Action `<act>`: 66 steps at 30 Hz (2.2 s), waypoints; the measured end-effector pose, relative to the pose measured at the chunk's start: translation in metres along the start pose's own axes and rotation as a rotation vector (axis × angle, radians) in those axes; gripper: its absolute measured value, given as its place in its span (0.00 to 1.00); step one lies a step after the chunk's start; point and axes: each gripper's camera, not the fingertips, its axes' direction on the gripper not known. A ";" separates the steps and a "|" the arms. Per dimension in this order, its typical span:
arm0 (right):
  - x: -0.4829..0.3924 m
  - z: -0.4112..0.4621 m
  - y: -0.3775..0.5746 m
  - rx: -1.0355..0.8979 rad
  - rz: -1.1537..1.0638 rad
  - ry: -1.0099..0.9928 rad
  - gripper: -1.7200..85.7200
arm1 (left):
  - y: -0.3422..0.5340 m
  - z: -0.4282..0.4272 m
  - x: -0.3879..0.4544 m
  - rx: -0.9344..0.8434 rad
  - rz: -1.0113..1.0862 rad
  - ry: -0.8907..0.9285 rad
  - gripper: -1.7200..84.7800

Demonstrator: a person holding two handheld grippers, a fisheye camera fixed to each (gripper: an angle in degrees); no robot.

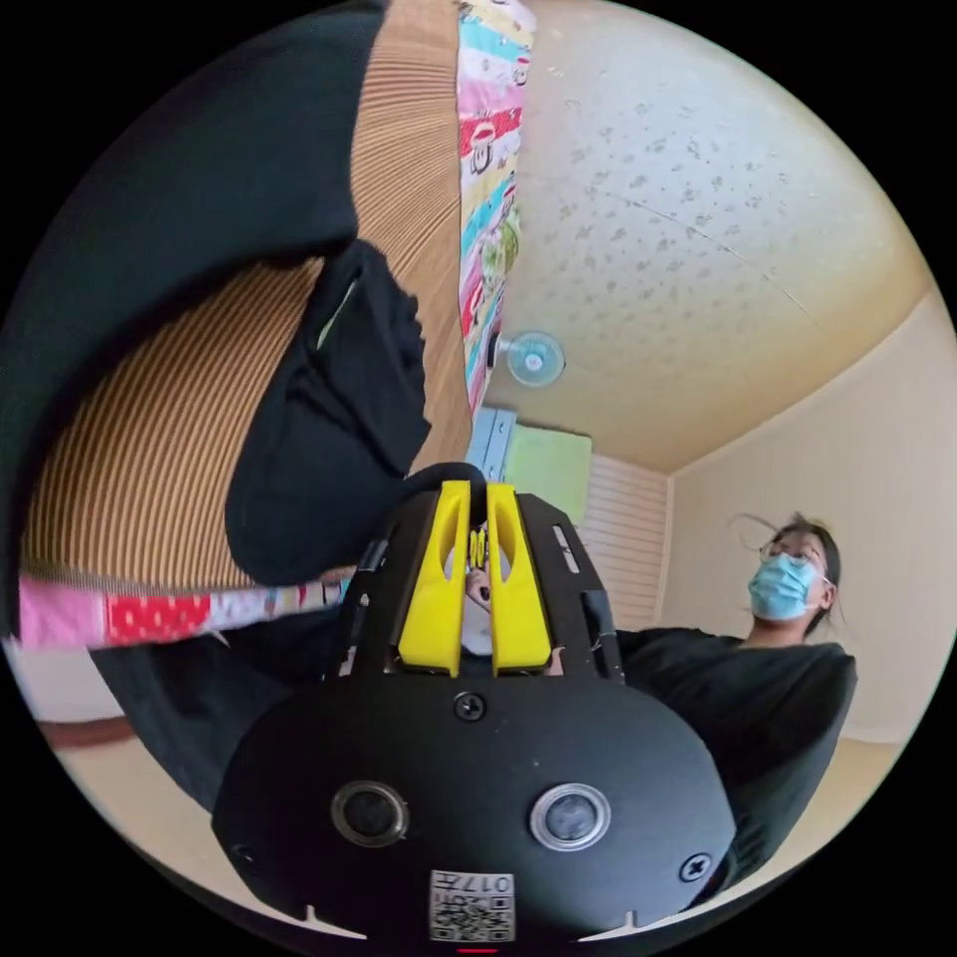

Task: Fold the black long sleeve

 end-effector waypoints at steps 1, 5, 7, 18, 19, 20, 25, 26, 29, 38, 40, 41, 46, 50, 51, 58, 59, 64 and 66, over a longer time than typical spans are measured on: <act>-0.005 0.019 -0.027 0.005 -0.012 0.009 0.04 | -0.021 0.008 0.003 0.026 0.018 -0.029 0.06; -0.013 0.080 -0.112 0.023 -0.019 0.071 0.04 | -0.085 0.032 0.003 0.083 0.033 -0.113 0.06; -0.010 0.104 -0.143 0.026 -0.007 0.115 0.04 | -0.124 0.048 -0.005 0.096 0.021 -0.202 0.06; -0.003 0.184 -0.209 0.046 -0.100 0.382 0.11 | -0.162 0.092 -0.031 0.103 0.080 -0.445 0.15; -0.016 0.192 -0.202 0.030 -0.160 0.450 0.13 | -0.145 0.093 -0.022 0.109 0.132 -0.501 0.17; -0.028 0.203 -0.193 -0.008 -0.213 0.535 0.13 | -0.135 0.093 -0.018 0.107 0.155 -0.529 0.17; -0.056 0.281 -0.129 -0.203 -0.403 0.856 0.15 | -0.031 0.109 -0.037 -0.006 0.165 -0.707 0.19; -0.053 0.308 -0.112 -0.267 -0.417 0.897 0.15 | -0.021 0.108 -0.043 -0.003 0.145 -0.726 0.19; -0.036 0.386 -0.076 -0.411 -0.397 1.005 0.16 | 0.019 0.095 -0.088 0.026 -0.018 -0.660 0.20; 0.028 0.658 -0.002 -0.891 -0.378 1.155 0.28 | 0.029 0.097 -0.177 0.028 -0.190 -0.269 0.16; 0.040 0.693 0.002 -0.942 -0.397 1.309 0.30 | 0.027 0.100 -0.173 0.024 -0.140 -0.266 0.10; 0.048 0.711 0.003 -0.975 -0.385 1.379 0.32 | 0.027 0.102 -0.169 0.017 -0.126 -0.268 0.10; 0.063 0.753 0.018 -1.032 -0.358 1.530 0.35 | 0.037 0.129 -0.088 -0.004 0.104 -0.459 0.08; 0.074 0.765 0.043 -1.073 -0.509 1.760 0.27 | 0.047 0.164 -0.030 -0.015 0.271 -0.642 0.08; 0.072 0.764 0.045 -1.060 -0.538 1.796 0.24 | 0.051 0.176 -0.015 -0.023 0.329 -0.694 0.08; -0.053 0.616 0.006 -0.864 -0.698 1.297 0.12 | 0.067 0.211 0.029 -0.121 0.539 -0.564 0.13; -0.069 0.562 -0.015 -0.823 -0.647 1.125 0.12 | 0.066 0.211 0.029 -0.128 0.537 -0.534 0.13; -0.069 0.352 -0.092 -0.632 -0.493 0.722 0.11 | 0.047 0.221 -0.002 -0.159 0.428 -0.444 0.15; -0.054 0.294 -0.110 -0.567 -0.472 0.722 0.10 | 0.036 0.229 -0.017 -0.168 0.378 -0.442 0.15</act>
